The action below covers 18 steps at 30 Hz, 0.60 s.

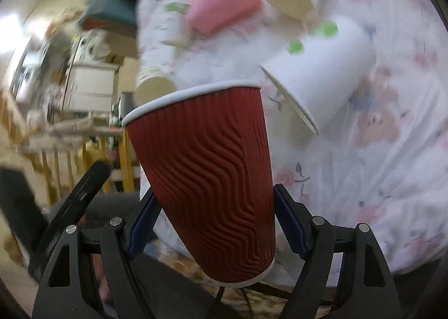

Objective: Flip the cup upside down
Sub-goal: 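Lift the red ripple cup with the right gripper and turn it upright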

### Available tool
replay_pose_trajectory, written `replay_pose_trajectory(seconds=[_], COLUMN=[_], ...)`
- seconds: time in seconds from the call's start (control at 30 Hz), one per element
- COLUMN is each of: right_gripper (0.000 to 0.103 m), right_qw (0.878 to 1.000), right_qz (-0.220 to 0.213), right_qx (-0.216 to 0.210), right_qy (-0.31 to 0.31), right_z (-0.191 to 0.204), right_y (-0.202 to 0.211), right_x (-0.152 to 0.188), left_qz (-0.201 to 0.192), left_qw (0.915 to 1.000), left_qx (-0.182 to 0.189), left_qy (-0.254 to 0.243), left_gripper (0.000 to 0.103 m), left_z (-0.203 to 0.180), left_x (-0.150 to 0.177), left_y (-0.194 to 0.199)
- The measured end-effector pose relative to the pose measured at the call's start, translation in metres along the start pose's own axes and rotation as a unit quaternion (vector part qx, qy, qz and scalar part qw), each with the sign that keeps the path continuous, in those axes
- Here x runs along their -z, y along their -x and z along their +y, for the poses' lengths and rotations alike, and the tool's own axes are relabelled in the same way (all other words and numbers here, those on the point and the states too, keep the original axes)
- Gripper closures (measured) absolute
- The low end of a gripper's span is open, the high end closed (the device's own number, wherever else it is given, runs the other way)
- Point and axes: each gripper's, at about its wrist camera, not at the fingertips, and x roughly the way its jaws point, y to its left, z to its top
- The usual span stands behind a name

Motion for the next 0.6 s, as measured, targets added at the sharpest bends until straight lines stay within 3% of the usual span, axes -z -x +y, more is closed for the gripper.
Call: replay_pose_trajectory(seconds=[0.13, 0.37, 0.5, 0.6], right_gripper=[0.022, 0.022, 0.021, 0.015], right_qw=[1.0, 0.999, 0.999, 0.999], right_qz=[0.006, 0.007, 0.017, 0.029], right_qx=[0.005, 0.037, 0.034, 0.035], right_qy=[-0.026, -0.007, -0.014, -0.012], right_z=[-0.008, -0.007, -0.006, -0.009], right_y=[-0.019, -0.03, -0.035, -0.037], right_x=[-0.013, -0.021, -0.02, -0.019], left_qz=[0.002, 0.014, 0.013, 0.019], left_qw=[1.0, 0.9997, 0.9997, 0.9996], left_qx=[0.003, 0.016, 0.016, 0.018], left_qy=[0.002, 0.011, 0.01, 0.008], left_gripper=[0.0, 0.0, 0.0, 0.0], left_z=[0.0, 0.0, -0.002, -0.004], left_x=[-0.001, -0.004, -0.005, -0.004], left_y=[-0.003, -0.009, -0.01, -0.012])
